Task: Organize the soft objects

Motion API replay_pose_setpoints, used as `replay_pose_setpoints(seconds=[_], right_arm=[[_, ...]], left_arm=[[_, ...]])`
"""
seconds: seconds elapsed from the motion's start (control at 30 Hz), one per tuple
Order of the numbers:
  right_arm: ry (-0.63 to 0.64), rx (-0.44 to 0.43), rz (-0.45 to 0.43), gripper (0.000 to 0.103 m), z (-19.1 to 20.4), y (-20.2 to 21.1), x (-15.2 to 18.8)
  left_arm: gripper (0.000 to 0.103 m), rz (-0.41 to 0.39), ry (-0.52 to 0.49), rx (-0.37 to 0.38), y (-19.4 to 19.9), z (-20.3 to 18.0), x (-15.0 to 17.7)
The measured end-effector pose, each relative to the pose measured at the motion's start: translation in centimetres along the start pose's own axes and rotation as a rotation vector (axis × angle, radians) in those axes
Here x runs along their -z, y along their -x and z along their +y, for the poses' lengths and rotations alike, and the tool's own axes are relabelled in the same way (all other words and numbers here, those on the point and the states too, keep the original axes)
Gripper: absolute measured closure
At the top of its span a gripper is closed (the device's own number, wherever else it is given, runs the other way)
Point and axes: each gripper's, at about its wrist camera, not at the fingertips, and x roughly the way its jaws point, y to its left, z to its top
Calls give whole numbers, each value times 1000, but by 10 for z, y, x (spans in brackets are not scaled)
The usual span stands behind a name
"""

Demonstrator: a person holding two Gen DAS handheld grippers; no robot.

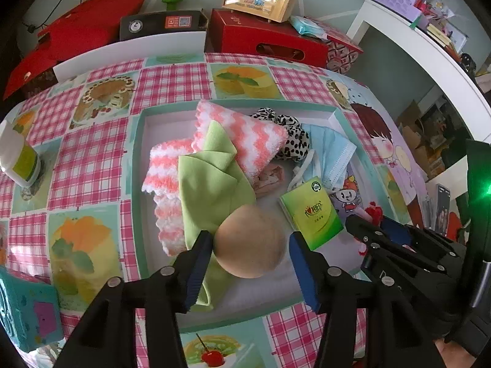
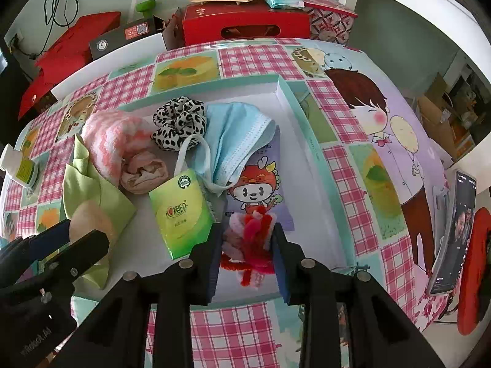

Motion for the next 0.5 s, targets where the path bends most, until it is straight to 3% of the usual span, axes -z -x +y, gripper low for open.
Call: replay_pose_setpoints(seconds=[0.13, 0.43, 0.5], right_arm=[[-1, -1, -22, 61, 1, 6, -1], [-7, -6, -71, 61, 0, 19, -3], [-4, -5, -71, 61, 1, 18, -3]], left_arm=[[39, -14, -5, -3, 4, -1, 1], [38, -71, 17, -1, 25, 7, -3], [33, -93, 37, -26, 31, 15, -4]])
